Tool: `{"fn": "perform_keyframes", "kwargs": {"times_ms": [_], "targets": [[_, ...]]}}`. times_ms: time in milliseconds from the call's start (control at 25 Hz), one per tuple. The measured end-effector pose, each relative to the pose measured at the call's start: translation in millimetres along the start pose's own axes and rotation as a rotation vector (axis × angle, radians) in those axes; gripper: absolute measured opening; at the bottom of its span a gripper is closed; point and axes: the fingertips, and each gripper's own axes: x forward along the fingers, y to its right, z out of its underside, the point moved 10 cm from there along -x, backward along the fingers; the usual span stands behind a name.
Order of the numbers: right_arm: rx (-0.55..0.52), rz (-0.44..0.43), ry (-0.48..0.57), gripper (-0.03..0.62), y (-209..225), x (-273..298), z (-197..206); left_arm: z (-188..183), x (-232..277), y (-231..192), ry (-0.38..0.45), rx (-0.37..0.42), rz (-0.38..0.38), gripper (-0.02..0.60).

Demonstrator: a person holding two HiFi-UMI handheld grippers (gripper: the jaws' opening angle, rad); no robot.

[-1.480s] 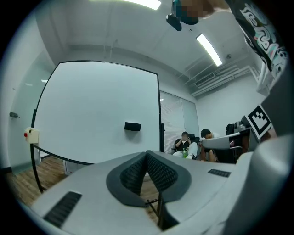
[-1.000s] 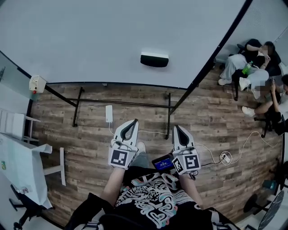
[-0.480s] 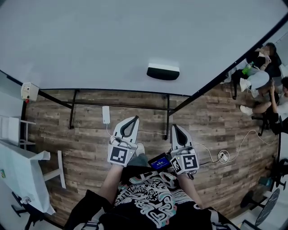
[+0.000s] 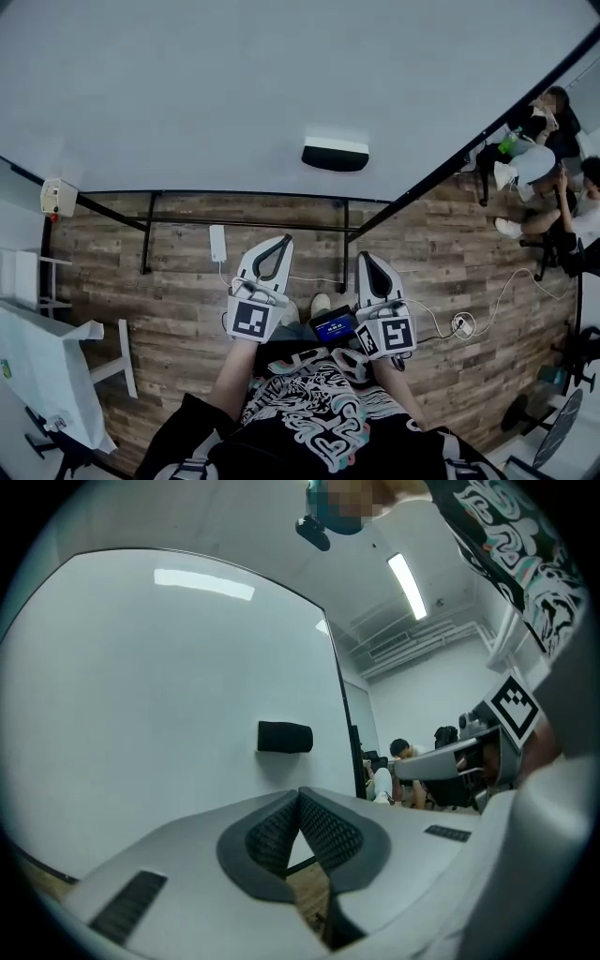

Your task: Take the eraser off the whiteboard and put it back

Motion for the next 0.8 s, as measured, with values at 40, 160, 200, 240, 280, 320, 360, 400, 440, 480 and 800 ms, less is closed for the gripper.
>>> {"fn": "perform_keyframes", "kwargs": {"times_ms": [40,160,200,240,280,320,360,400,440,480,800], "targets": [[0.0,-0.004,0.01,0.012,1,2,-3,-2,2,1,-0.003,0.015,-0.001,0.012],[0.0,-0.029,0.02,0.012,2,8,-7,-4,7,2,-0.011,0.029,-0.009,0.012],[-0.001,-0.042,0.017,0.012,3,10,-7,-6,9,3,-0.014,0.029,-0.012,0.012],[-0.003,-0.053,0.015,0.012,4,12,-8,-7,12,3,-0.018,0.031,-0.013,0.012],[-0.005,-0.061,0.015,0.012,6,14,-10,-9,16,4,-0.021,0.039,-0.012,0.012],[-0.007,-0.064,0.018,0.012,8,16,-11,-12,19,4,-0.022,0.051,-0.01,0.012],[-0.008,-0.064,0.023,0.012,10,17,-13,-15,23,5,-0.021,0.065,-0.009,0.012],[-0.009,-0.063,0.029,0.012,13,18,-15,-17,26,6,-0.017,0.082,-0.01,0.012],[-0.01,-0.063,0.033,0.012,15,20,-17,-20,29,7,-0.013,0.103,-0.015,0.012],[-0.011,-0.064,0.034,0.012,17,21,-18,-22,30,8,-0.008,0.127,-0.025,0.012],[0.011,-0.078,0.036,0.012,30,35,-20,-30,48,8,-0.003,0.317,-0.049,0.006]]}}
